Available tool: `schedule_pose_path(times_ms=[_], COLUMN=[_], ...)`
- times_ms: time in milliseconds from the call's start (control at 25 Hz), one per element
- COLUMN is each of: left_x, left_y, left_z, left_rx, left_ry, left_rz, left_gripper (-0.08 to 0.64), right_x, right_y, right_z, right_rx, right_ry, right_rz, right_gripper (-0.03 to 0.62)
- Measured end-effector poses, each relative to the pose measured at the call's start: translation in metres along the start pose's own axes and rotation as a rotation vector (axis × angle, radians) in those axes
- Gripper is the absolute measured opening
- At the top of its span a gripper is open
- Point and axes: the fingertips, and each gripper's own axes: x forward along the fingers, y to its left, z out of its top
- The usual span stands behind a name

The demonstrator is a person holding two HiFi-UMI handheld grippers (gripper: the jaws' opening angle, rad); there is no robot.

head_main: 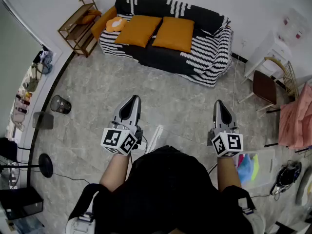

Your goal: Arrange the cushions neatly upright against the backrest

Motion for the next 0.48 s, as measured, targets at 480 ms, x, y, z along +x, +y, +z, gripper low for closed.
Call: schedule_pose_path(times_ms=[480], left_x=[0.006], left_y=[-0.053], left_z=[-0.016], left_rx=[0.061], left_ry=[0.056], left_rz=[-0.041], left_gripper=[0.034], right_x=[-0.047], right_y=[-0.038], right_z=[-0.009], right_rx=[0.059], right_ry=[0.032], right_rz=[-0.03], right_gripper=[0.028])
